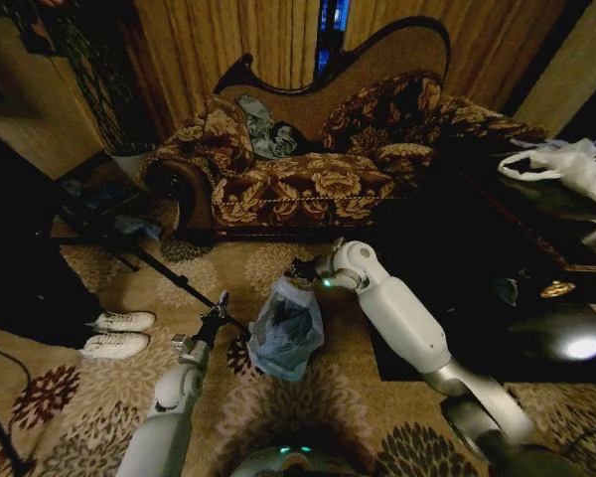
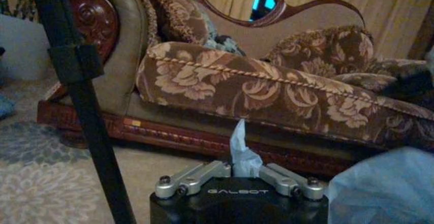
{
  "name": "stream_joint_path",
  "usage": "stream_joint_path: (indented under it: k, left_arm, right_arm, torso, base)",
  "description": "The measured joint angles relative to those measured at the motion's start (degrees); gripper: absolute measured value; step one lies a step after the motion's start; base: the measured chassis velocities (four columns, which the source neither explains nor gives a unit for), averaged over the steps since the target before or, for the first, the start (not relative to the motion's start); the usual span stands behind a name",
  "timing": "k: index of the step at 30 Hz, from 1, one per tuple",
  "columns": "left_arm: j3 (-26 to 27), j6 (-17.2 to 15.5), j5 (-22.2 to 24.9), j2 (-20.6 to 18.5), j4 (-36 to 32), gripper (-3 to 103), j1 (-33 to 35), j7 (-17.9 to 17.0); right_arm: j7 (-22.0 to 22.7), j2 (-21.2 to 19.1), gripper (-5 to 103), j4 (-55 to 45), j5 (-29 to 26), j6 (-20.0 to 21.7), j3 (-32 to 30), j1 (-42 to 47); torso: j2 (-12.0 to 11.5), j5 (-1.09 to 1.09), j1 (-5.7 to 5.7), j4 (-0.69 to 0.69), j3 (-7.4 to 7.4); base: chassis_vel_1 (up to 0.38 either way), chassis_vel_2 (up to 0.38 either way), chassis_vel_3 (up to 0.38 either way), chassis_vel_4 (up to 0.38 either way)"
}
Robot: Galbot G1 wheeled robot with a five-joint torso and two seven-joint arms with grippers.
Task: Place a garbage bag over the trash bin.
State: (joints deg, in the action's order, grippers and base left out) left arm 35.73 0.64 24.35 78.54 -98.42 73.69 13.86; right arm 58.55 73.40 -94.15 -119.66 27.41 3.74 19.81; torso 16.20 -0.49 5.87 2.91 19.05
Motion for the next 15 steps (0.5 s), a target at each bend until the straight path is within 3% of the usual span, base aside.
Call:
stream_joint_path:
  k: [3, 6, 7, 9, 13, 15]
  left_arm:
    - [0.0, -0.1, 0.0, 0.0, 0.1, 0, 0.0, 0.0]
    - [-0.2, -0.1, 0.0, 0.0, 0.1, 0, 0.1, 0.0]
    - [-0.2, -0.1, 0.0, 0.0, 0.1, 0, 0.1, 0.0]
    - [-0.5, -0.2, -0.1, 0.1, 0.0, 0, 0.3, 0.0]
    - [-0.9, -0.2, -0.2, 0.1, 0.0, 0, 0.4, 0.1]
    - [-1.0, -0.5, -0.4, 0.1, -0.3, 0, 0.4, 0.3]
  right_arm:
    - [-3.9, 0.3, 0, 0.5, 4.3, -0.5, -1.0, 0.0]
    - [-10.8, -2.0, 0, 0.9, 14.0, 0.4, 0.2, 1.0]
    - [-10.8, -2.0, 0, 0.9, 14.0, 0.4, 0.2, 1.0]
    - [-14.3, -5.4, 0, -0.2, 20.1, 2.6, 0.9, 3.6]
    - [-18.7, -8.5, 0, -1.8, 25.2, 4.4, 0.8, 7.5]
    - [-25.1, -10.7, 0, -3.0, 32.9, 5.3, 0.1, 11.3]
  torso:
    - [0.0, 0.00, 0.00, 0.00, 0.00]
    - [0.0, 0.00, 0.00, -0.01, 0.00]
    - [0.0, 0.00, 0.00, -0.01, 0.00]
    - [0.0, 0.00, 0.00, -0.01, 0.00]
    - [0.0, 0.03, 0.00, 0.02, 0.00]
    - [0.0, 0.01, 0.00, 0.03, -0.01]
  base:
    - [0.000, 0.000, 0.000, 0.000]
    - [0.000, 0.000, 0.000, 0.000]
    - [0.000, 0.000, 0.000, 0.000]
    - [0.000, 0.000, 0.000, 0.000]
    - [0.000, 0.000, 0.000, 0.000]
    - [0.000, 0.000, 0.000, 0.000]
